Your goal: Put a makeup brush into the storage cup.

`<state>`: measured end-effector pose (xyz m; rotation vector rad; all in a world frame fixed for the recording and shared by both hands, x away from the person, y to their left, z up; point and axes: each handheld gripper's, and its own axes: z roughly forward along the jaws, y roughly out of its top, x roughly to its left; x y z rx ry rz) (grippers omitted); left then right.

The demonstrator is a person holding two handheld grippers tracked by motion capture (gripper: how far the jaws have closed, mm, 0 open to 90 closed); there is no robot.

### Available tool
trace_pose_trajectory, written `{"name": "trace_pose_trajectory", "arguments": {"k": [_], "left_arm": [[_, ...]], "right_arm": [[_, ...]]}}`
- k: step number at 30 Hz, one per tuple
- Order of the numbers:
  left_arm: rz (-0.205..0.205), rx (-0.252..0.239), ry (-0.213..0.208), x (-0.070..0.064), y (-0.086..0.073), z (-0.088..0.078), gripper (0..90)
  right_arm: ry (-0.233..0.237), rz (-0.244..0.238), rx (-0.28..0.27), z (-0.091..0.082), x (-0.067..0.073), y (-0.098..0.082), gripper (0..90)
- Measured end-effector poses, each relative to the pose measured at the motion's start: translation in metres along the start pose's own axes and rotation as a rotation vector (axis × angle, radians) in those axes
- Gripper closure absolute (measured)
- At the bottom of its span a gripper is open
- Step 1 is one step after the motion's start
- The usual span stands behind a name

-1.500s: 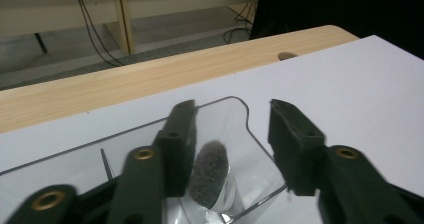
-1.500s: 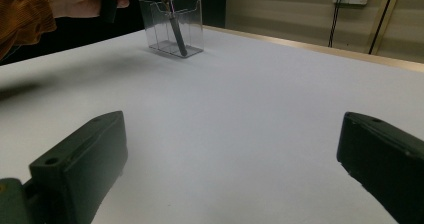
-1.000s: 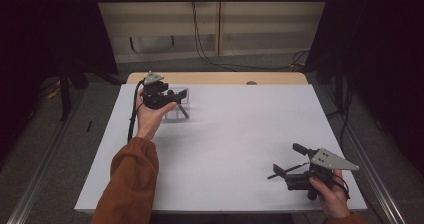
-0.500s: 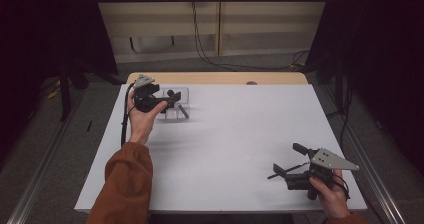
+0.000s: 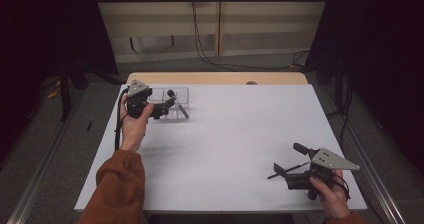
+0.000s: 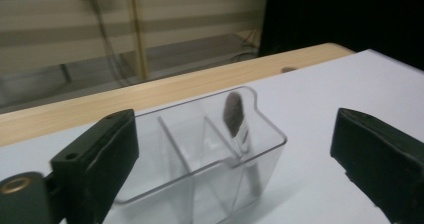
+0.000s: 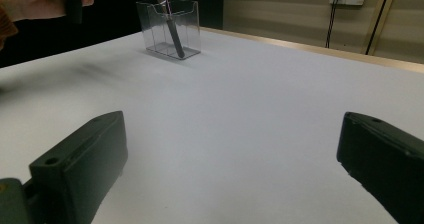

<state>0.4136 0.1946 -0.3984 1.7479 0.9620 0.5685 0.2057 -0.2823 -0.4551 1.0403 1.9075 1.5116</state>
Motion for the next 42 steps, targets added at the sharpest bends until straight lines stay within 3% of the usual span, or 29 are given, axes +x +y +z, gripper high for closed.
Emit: {"name": "trace_pose_trajectory", "arguments": {"k": [11, 16, 21, 27, 33, 42], "left_arm": [[0.024, -0.038, 0.008, -0.012, -0.011, -0.021, 5.4], [0.015, -0.049, -0.013, -0.013, -0.017, -0.035, 5.4], [0.049, -0.048, -0.005, -0.022, -0.027, -0.045, 5.3], [0.043, -0.061, -0.018, -0.03, -0.036, -0.058, 5.3], [0.041, -0.065, 0.004, -0.034, -0.048, -0.067, 5.3], [0.04, -0.092, -0.022, -0.04, -0.066, -0.086, 5.1]], "right_arm": [[-0.005, 0.004, -0.006, 0.0, 0.0, 0.0, 0.0], [-0.007, 0.003, -0.004, 0.0, 0.0, 0.0, 0.0], [-0.008, 0.004, -0.003, 0.0, 0.0, 0.0, 0.0], [-0.007, 0.003, -0.003, 0.0, 0.0, 0.0, 0.0], [-0.008, 0.001, -0.002, 0.0, 0.0, 0.0, 0.0], [-0.006, 0.001, -0.005, -0.001, 0.0, 0.0, 0.0]]}}
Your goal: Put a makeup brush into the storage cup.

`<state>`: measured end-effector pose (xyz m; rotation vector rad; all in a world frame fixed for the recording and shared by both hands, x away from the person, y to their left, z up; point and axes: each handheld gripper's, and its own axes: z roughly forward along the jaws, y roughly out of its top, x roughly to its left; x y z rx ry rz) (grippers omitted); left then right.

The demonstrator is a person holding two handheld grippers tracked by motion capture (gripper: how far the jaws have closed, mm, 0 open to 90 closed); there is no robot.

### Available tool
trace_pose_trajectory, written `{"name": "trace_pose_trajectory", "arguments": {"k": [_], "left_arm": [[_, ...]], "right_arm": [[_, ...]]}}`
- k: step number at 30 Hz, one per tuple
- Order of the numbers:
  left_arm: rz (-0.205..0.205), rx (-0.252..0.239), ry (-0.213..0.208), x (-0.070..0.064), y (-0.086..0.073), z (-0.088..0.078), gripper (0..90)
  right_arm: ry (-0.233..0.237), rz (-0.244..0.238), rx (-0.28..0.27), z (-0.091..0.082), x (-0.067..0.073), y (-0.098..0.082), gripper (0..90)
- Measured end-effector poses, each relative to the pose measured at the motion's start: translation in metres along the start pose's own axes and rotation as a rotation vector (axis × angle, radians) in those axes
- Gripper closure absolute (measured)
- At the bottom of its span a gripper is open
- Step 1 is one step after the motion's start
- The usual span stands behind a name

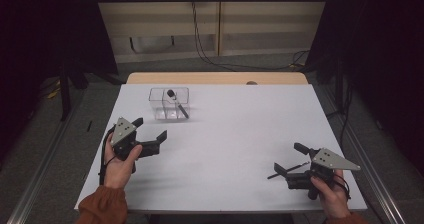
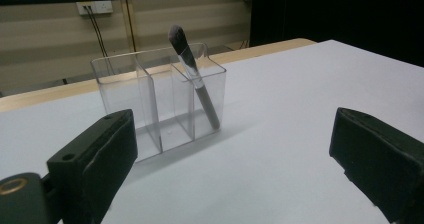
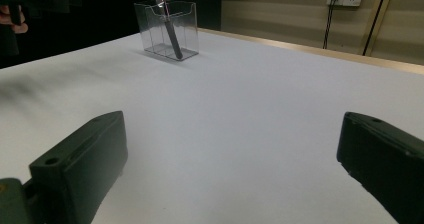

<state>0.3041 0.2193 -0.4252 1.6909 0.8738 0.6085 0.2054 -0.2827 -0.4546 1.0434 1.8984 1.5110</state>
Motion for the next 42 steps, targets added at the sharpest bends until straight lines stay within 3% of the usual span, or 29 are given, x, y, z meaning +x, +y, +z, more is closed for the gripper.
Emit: {"name": "trace_pose_trajectory", "arguments": {"k": [2, 4, 15, 26, 28, 34, 38, 42], "left_arm": [[-0.005, -0.013, 0.024, -0.001, -0.003, -0.005, 5.0], [-0.028, -0.018, 0.008, -0.001, -0.008, -0.009, 5.0], [-0.038, -0.022, 0.002, -0.003, -0.023, -0.036, 4.6], [-0.025, -0.013, -0.016, -0.019, -0.027, -0.045, 4.1], [-0.011, -0.003, -0.01, -0.02, -0.028, -0.048, 4.1], [-0.021, 0.016, -0.014, -0.018, -0.032, -0.048, 2.6], [-0.012, 0.011, -0.01, -0.017, -0.031, -0.047, 2.6], [-0.004, 0.008, -0.019, -0.018, -0.03, -0.049, 2.6]], "right_arm": [[0.003, -0.001, 0.001, 0.0, 0.0, 0.0, 0.0], [0.005, -0.002, 0.001, 0.0, 0.0, 0.0, 0.0], [-0.007, 0.007, 0.002, 0.003, -0.001, 0.001, 0.0], [-0.012, 0.005, -0.003, -0.001, -0.001, 0.001, 0.0], [-0.01, 0.003, -0.004, -0.002, -0.001, 0.001, 0.0], [-0.007, 0.003, -0.004, -0.003, -0.001, 0.001, 0.0], [0.009, 0.02, 0.005, -0.003, -0.001, 0.0, 0.0], [-0.003, 0.002, 0.004, -0.003, -0.001, 0.001, 0.0]]}}
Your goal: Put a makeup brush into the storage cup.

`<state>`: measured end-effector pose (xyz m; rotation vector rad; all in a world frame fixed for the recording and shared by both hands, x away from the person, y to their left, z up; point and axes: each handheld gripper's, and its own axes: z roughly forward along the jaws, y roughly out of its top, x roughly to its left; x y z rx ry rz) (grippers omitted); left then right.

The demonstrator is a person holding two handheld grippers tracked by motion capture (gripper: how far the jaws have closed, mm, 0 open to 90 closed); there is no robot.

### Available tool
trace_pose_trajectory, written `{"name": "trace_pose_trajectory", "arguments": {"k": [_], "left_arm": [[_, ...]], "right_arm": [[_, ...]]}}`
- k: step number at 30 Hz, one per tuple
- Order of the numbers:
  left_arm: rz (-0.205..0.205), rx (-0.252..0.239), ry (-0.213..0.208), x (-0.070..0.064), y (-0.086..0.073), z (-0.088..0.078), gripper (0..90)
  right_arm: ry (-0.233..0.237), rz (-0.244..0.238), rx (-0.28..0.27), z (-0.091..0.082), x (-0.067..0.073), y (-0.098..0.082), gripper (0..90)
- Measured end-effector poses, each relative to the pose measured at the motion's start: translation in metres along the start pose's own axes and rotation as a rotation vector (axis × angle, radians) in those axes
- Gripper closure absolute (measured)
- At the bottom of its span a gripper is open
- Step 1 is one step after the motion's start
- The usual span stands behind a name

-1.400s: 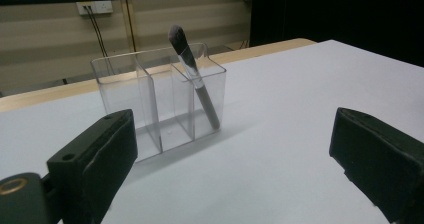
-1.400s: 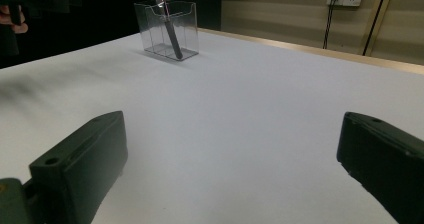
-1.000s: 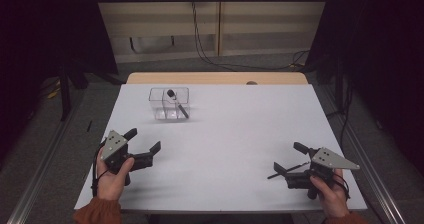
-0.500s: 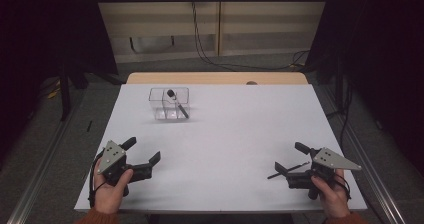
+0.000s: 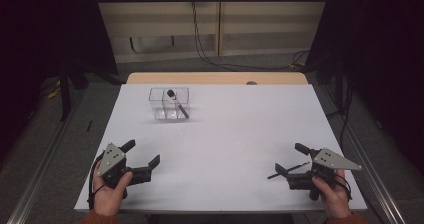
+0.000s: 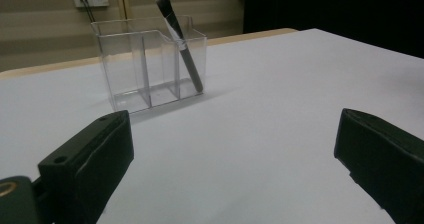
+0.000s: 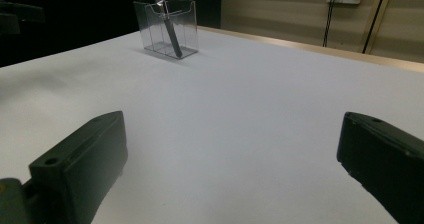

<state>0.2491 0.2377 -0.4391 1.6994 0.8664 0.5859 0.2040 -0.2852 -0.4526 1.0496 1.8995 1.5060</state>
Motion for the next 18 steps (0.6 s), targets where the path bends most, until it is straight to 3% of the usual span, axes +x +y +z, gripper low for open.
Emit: {"name": "trace_pose_trajectory", "arguments": {"k": [9, 18], "left_arm": [[-0.013, 0.009, -0.032, -0.001, -0.001, 0.001, 2.6], [0.001, 0.001, -0.023, -0.005, 0.002, 0.0, 2.6]], "right_arm": [[-0.002, 0.007, -0.012, 0.005, -0.003, 0.006, 0.0], [-0.016, 0.02, 0.014, 0.013, -0.01, 0.013, 0.1]]}}
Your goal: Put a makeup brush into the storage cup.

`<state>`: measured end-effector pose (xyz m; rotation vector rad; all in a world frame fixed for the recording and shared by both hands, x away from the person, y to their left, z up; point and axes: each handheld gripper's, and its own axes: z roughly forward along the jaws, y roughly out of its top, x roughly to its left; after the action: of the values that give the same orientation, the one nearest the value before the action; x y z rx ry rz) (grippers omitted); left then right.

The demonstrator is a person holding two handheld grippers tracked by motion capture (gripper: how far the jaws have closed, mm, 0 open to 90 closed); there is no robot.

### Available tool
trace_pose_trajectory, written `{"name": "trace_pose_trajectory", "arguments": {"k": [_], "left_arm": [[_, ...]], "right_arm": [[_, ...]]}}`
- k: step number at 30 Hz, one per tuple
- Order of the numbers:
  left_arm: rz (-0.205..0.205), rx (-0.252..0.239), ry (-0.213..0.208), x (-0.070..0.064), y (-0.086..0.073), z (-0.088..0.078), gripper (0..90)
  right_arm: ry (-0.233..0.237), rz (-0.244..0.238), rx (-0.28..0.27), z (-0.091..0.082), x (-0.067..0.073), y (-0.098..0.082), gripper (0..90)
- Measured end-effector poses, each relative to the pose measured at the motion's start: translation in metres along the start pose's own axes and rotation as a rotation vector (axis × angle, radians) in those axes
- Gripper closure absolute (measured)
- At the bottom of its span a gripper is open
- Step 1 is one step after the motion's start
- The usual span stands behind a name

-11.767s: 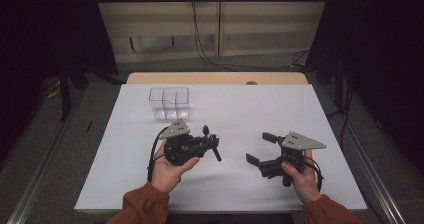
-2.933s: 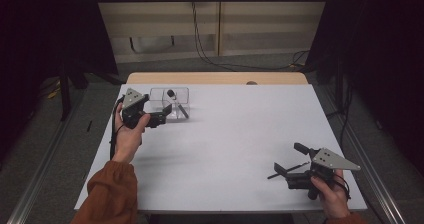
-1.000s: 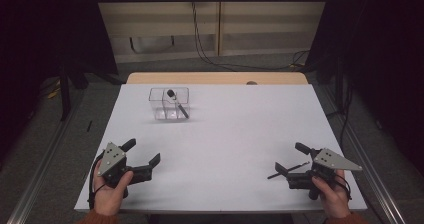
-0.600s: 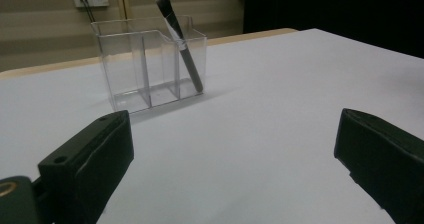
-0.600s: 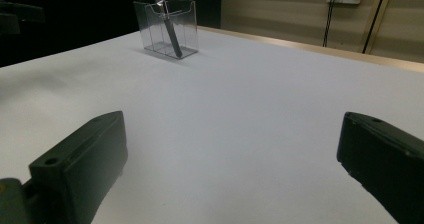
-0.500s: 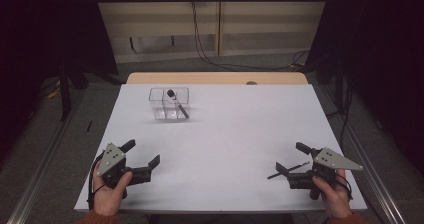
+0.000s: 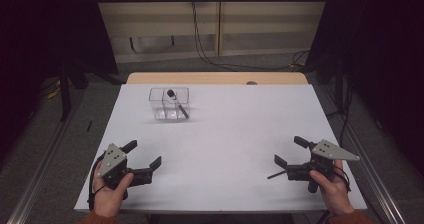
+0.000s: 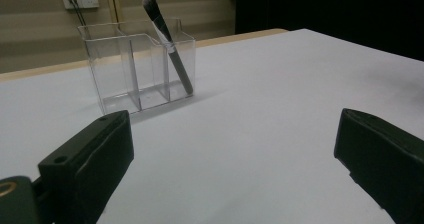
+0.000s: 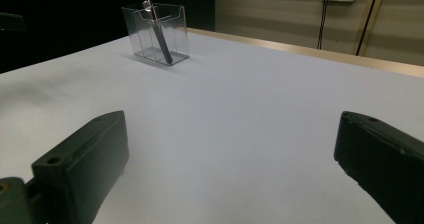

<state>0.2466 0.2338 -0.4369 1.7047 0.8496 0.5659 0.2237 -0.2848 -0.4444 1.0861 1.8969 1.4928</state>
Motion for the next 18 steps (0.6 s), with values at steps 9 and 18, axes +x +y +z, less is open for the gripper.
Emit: {"name": "trace_pose_trajectory", "arguments": {"k": [9, 18], "left_arm": [[-0.001, 0.021, -0.014, 0.0, -0.001, 0.001, 2.7], [-0.002, 0.016, -0.014, 0.0, -0.001, 0.001, 2.6]], "right_arm": [[0.006, 0.027, 0.031, 0.008, -0.01, 0.01, 0.4], [-0.007, -0.007, 0.045, 0.018, -0.018, 0.018, 0.1]]}}
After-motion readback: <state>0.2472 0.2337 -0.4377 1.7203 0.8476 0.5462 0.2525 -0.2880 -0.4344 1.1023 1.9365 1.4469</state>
